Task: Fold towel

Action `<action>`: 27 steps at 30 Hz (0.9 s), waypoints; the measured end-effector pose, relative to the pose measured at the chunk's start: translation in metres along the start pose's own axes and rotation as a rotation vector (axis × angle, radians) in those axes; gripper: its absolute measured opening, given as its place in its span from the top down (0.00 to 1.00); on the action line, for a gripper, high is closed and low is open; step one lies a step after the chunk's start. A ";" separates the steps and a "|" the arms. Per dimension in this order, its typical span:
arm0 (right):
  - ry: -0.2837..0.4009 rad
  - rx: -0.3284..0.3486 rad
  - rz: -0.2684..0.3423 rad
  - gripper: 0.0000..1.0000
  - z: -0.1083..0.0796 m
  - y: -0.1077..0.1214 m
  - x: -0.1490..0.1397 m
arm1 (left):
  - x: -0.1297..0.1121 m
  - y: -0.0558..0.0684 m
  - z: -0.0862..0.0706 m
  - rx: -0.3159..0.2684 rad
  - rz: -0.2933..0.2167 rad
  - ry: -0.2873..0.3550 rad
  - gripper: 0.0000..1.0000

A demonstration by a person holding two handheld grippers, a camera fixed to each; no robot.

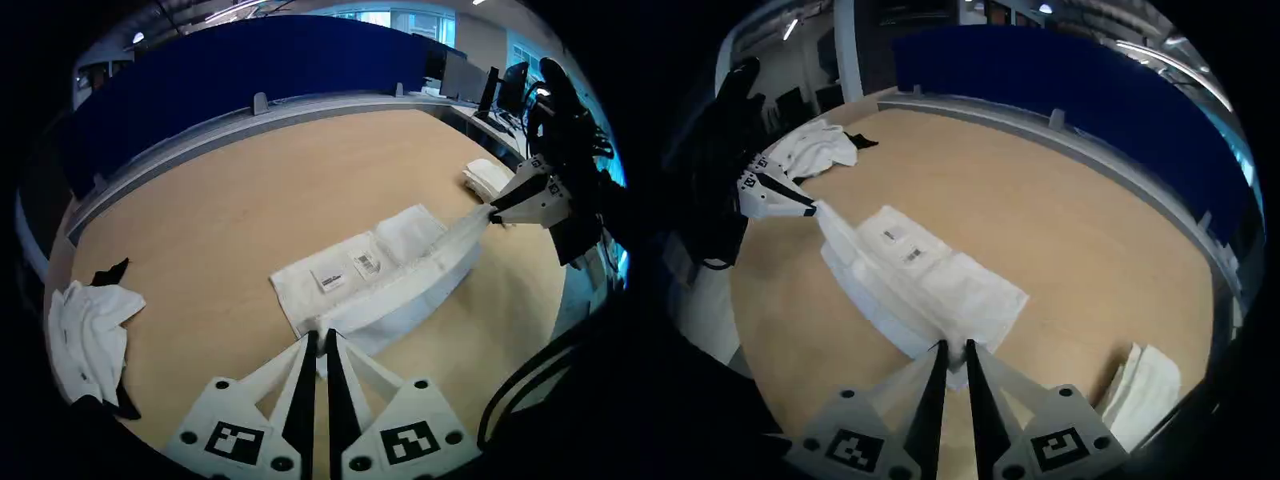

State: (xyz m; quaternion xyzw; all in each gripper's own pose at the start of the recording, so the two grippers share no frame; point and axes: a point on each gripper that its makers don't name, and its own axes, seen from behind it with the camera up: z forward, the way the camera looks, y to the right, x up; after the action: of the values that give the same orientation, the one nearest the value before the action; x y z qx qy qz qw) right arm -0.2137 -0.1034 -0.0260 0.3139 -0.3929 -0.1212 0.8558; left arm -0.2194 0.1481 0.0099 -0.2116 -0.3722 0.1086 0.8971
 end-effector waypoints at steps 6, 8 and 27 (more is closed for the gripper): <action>-0.023 -0.001 0.026 0.83 0.019 0.010 -0.001 | 0.003 -0.006 0.023 0.010 0.014 -0.013 0.92; -0.032 -0.001 0.034 0.83 0.024 0.013 -0.003 | 0.003 -0.008 0.030 0.009 0.018 -0.019 0.92; -0.080 -0.014 0.097 0.82 0.053 0.018 -0.016 | -0.007 -0.014 0.064 0.005 0.022 -0.051 0.91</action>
State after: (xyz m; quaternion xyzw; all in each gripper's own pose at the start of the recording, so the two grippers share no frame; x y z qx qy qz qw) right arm -0.2651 -0.1056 0.0018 0.2835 -0.4404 -0.0949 0.8466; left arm -0.2696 0.1522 0.0525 -0.2108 -0.3923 0.1248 0.8866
